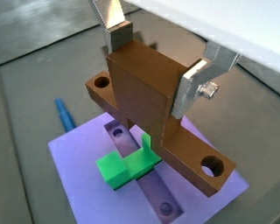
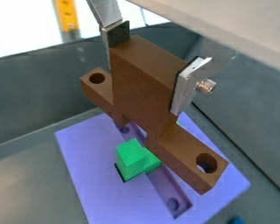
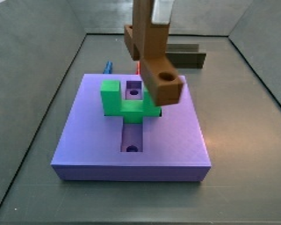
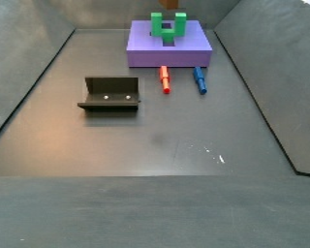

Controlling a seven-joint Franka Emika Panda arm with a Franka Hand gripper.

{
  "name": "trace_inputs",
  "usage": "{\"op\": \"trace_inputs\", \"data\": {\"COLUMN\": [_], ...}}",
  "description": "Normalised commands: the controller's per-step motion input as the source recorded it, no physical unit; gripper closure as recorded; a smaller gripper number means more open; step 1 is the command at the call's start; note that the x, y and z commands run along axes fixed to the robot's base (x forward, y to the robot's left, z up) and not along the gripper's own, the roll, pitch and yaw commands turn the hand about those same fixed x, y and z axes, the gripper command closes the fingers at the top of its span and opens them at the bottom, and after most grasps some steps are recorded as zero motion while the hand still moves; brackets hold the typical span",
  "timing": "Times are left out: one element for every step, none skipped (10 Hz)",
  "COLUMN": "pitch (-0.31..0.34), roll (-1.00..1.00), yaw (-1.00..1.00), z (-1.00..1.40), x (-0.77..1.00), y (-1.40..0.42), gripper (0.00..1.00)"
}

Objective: Pick up the brown object. Move up. Place the brown object on the fixture. Regrasp the brown object. Move to above the board. Insert the brown object.
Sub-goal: Insert the brown object.

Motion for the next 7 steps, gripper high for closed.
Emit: {"op": "trace_inputs", "data": {"pitch": [0.003, -0.010, -0.093, -0.076, -0.123, -0.213, -0.264], "roll": [0.07, 0.00, -0.02, 0.00, 0.00, -0.09, -0.10], "yaw": [-0.91, -0.45, -0.33, -0.26, 0.00, 0.00, -0.04], "z": [-0.27, -0.18, -0.24, -0.22, -0.29, -0.39, -0.41], "x": [-0.09, -0.37, -0.40, -0.44, -0.39, -0.10, 0.03], "y": [0.00, 0.00, 0.00, 0.05, 0.03, 0.00, -0.06], "gripper": [1.00, 1.00, 1.00, 1.00, 1.00, 1.00, 1.00]}}
